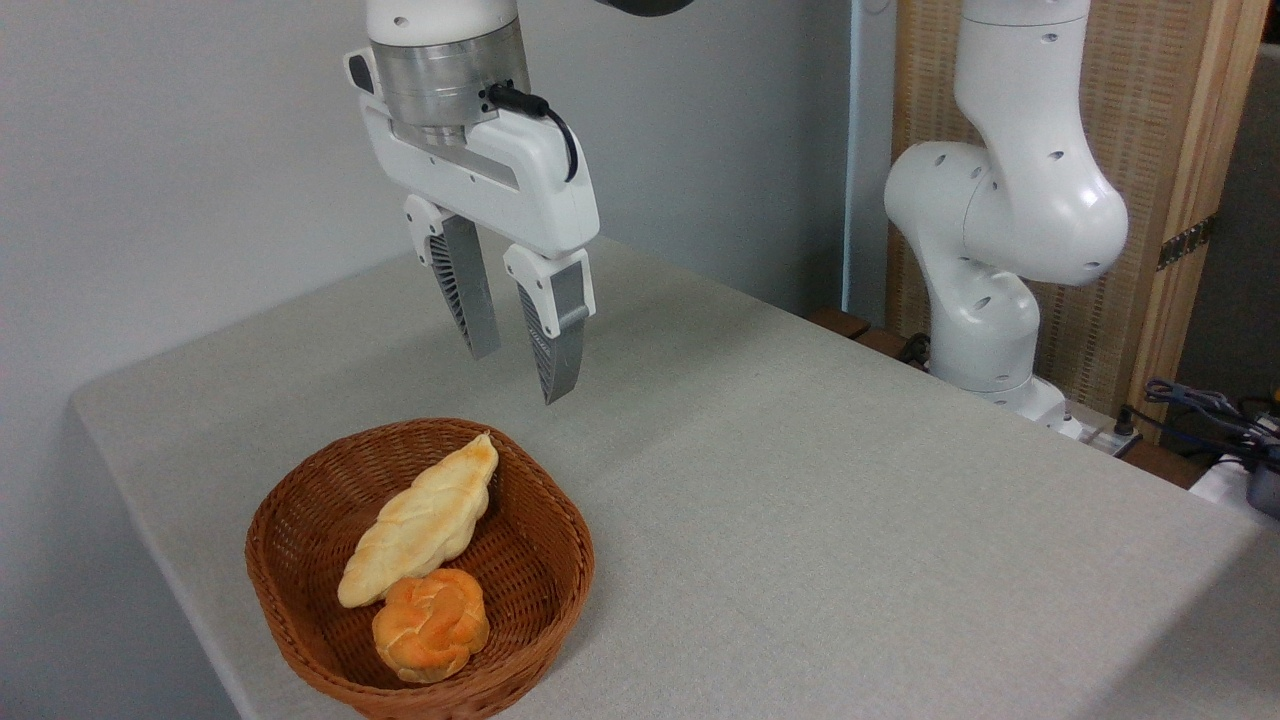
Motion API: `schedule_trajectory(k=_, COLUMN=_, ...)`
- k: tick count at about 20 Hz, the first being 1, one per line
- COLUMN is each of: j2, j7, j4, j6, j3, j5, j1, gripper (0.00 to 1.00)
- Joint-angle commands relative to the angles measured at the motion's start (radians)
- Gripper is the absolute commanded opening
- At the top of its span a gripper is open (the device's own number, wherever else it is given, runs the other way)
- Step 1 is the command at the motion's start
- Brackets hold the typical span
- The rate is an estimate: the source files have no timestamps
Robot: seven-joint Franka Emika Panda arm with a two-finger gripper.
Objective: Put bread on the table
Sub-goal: 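Lower the open gripper into the wicker basket over the round orange bun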
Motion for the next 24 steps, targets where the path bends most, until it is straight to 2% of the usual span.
schedule_trajectory(k=1, j2=-0.011, j7=0.024, j4=-0.001, j6=-0.016, j3=0.013, j5=-0.003, j1=0.000, gripper=1.00)
schedule_trajectory(k=11, j2=-0.020, j7=0.023, j4=-0.022, j6=0.003, j3=0.014, j5=-0.003, j1=0.000, gripper=1.00)
schedule_trajectory(k=16, j2=-0.019, j7=0.014, j4=-0.105, j6=0.261, j3=0.014, j5=-0.005, j1=0.000, gripper=1.00)
schedule_trajectory(k=20, j2=-0.017, j7=-0.005, j4=-0.258, j6=0.498, j3=0.010, j5=-0.031, j1=-0.002, gripper=1.00)
schedule_trajectory(k=24, j2=0.032, j7=-0.021, j4=-0.291, j6=0.612, j3=0.002, j5=-0.054, j1=-0.003, gripper=1.00)
